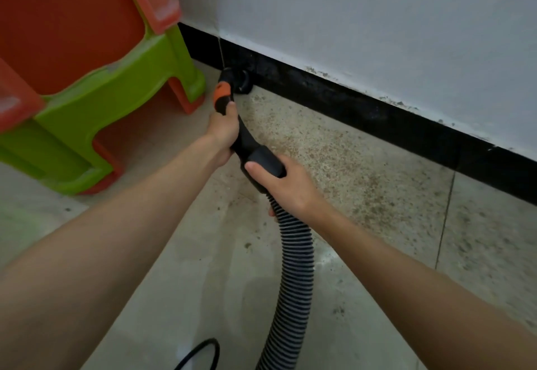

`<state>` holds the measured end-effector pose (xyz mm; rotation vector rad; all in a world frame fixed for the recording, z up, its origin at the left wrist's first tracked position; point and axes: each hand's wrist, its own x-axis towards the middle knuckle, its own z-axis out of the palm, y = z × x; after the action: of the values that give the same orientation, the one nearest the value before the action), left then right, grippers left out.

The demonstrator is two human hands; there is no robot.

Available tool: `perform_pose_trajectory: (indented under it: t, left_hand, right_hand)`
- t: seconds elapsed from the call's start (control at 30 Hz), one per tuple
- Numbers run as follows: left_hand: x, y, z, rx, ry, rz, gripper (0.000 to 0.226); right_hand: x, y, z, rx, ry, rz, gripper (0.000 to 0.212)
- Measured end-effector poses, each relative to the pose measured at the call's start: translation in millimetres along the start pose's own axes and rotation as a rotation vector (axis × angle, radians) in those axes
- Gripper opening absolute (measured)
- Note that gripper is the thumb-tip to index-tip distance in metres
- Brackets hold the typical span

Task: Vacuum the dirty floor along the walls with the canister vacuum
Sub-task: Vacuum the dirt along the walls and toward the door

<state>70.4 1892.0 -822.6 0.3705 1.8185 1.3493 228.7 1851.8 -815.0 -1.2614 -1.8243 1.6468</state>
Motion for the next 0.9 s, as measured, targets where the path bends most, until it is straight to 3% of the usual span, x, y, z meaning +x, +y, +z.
perform_pose_trajectory:
  t: [0.6,0.9]
  left_hand:
    - [-80.1,-1.6,41.9,-0.005,-0.220,-0.160,0.051]
    - [-95.0,-0.8,44.9,-0.017,-0.092,-0.019,0.047]
  right_hand:
    - [-79.4,-3.8,-39.1,-0.064,0.097,0.134,0.028]
    - [-103.5,-7.1,-45.0,-0.171,0.159,-0.006,0.030]
